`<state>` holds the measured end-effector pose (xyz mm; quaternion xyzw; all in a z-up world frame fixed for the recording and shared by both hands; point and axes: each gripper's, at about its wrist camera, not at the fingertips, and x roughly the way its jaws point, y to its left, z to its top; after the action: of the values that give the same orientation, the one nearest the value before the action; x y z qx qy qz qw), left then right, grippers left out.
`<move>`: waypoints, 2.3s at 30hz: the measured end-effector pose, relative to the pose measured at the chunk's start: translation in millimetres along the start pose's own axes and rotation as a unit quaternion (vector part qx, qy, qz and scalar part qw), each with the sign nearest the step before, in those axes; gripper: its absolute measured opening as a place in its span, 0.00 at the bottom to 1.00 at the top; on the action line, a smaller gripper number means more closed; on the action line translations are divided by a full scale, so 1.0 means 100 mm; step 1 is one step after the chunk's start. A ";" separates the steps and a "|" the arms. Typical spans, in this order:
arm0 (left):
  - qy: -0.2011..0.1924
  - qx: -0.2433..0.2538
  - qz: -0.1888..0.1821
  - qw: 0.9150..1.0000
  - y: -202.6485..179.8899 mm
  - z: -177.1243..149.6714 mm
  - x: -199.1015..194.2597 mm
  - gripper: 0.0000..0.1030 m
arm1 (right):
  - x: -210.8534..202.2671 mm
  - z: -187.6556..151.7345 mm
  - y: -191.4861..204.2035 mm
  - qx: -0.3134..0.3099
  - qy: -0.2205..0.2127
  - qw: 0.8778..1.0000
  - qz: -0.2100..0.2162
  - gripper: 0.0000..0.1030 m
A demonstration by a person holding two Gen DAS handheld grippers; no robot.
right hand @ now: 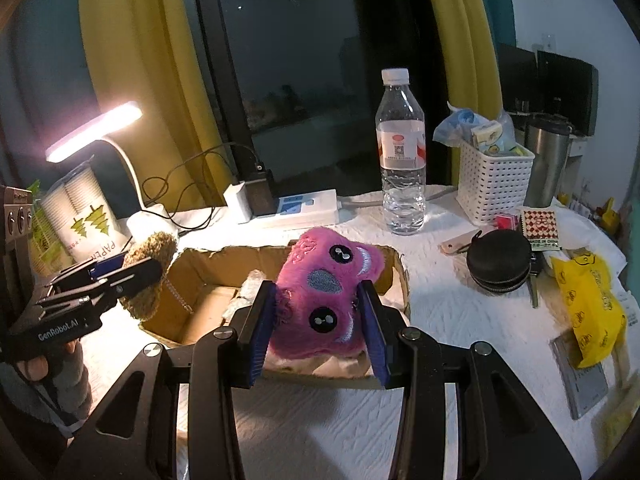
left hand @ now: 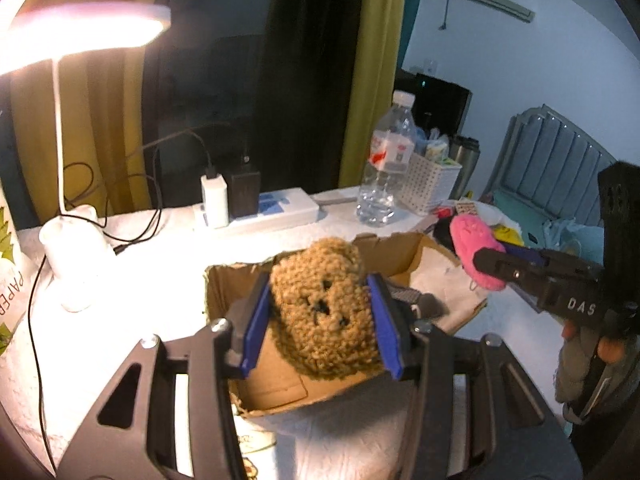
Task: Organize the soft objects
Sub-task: 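Carry the brown plush and pink plush toward the box above its opening, then open the left gripper over the box while the right gripper releases the pink plush, then reach the right gripper to the cotton swab bag and close on it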
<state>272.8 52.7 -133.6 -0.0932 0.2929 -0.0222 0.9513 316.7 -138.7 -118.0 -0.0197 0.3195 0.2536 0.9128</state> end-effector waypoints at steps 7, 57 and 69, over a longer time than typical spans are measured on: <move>0.015 -0.002 -0.011 1.000 0.01 -0.04 0.19 0.56 | 0.22 0.02 -0.10 0.010 0.016 1.000 0.003 0.43; -0.017 -0.044 -0.029 0.998 0.14 -0.85 -1.13 0.83 | -0.58 -0.67 0.92 -0.038 0.017 0.999 0.025 0.59; -0.007 -0.061 -0.022 0.998 0.40 -1.14 -1.24 0.83 | -0.37 -0.97 1.24 -0.049 0.054 0.997 0.035 0.79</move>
<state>106.1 85.7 -165.2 -0.1580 0.2850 -0.0241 0.9451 177.3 -66.9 -157.2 -0.0674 0.3559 0.2990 0.8828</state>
